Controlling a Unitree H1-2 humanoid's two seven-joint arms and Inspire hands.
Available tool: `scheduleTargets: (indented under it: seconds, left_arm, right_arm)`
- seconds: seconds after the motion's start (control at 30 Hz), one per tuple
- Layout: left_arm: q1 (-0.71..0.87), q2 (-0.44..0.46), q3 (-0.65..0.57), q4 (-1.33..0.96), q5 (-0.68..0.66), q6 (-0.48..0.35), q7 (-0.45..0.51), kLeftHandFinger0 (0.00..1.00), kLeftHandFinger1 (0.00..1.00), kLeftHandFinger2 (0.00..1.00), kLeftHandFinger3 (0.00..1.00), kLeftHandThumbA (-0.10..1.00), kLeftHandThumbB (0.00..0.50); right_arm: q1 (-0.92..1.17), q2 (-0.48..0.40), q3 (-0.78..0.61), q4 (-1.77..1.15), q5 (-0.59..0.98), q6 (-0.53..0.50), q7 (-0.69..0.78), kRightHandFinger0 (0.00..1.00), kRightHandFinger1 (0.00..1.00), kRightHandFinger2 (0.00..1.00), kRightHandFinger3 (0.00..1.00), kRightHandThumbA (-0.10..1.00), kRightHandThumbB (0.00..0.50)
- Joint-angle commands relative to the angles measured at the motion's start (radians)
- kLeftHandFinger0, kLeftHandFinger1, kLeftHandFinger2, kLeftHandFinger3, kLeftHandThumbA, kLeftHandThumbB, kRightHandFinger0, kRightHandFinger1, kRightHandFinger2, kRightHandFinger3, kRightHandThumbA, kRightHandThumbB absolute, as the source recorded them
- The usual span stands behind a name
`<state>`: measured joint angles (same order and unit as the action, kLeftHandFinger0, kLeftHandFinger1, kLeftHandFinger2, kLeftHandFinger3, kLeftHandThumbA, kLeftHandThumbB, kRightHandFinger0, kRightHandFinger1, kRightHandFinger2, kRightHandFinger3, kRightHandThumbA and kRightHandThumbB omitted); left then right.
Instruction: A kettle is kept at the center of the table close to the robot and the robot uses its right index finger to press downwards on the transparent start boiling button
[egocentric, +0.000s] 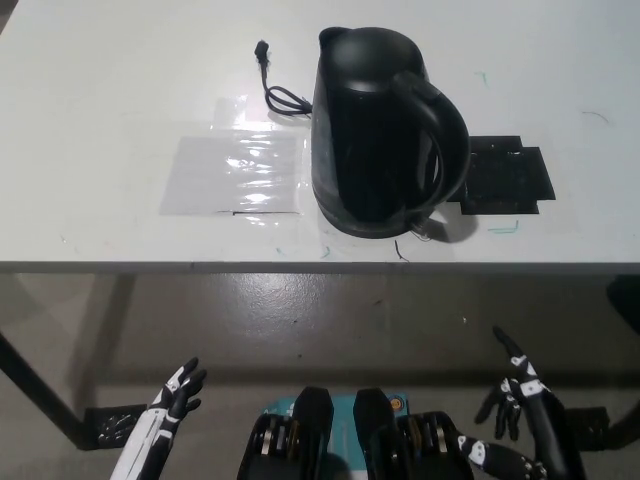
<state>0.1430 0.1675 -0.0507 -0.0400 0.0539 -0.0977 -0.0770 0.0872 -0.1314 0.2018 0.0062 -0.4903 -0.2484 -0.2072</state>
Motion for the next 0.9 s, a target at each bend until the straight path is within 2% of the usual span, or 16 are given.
scheduleTargets:
  seconds: [0.0,0.3,0.47,0.5,0.57,0.87]
  left_arm:
    - [0.001,0.032,-0.021,-0.065,0.031,-0.126,-0.027,1.0,1.0,1.0,1.0,1.0,0.302]
    - [-0.001,0.032,-0.019,-0.067,0.018,-0.11,-0.033,1.0,1.0,1.0,1.0,1.0,0.33]
    - [0.001,0.033,-0.021,-0.068,0.027,-0.119,-0.034,1.0,1.0,1.0,1.0,1.0,0.325]
    - [0.001,0.034,-0.022,-0.067,0.027,-0.12,-0.035,1.0,1.0,1.0,1.0,1.0,0.325]
    - [-0.002,0.032,-0.021,-0.068,0.023,-0.111,-0.034,1.0,1.0,1.0,1.0,1.0,0.327]
    - [0.006,0.031,-0.027,-0.066,0.025,-0.127,-0.029,1.0,1.0,1.0,1.0,1.0,0.325]
  right_arm:
    - [-0.122,0.032,0.048,-0.144,-0.402,0.1,-0.083,0.0,0.01,0.24,1.0,1.0,0.25]
    - [-0.247,0.048,0.078,-0.06,-0.439,0.166,-0.06,0.0,0.0,0.1,1.0,1.0,0.279]
    - [-0.298,0.05,0.089,-0.008,-0.442,0.196,-0.051,0.0,0.0,0.12,1.0,1.0,0.268]
    - [-0.304,0.05,0.09,-0.004,-0.444,0.207,-0.042,0.0,0.0,0.1,1.0,1.0,0.267]
    - [-0.328,0.049,0.093,0.017,-0.453,0.222,-0.041,0.0,0.0,0.0,1.0,1.0,0.261]
    - [-0.375,0.05,0.101,0.116,-0.471,0.263,-0.056,0.0,0.0,0.0,1.0,1.0,0.252]
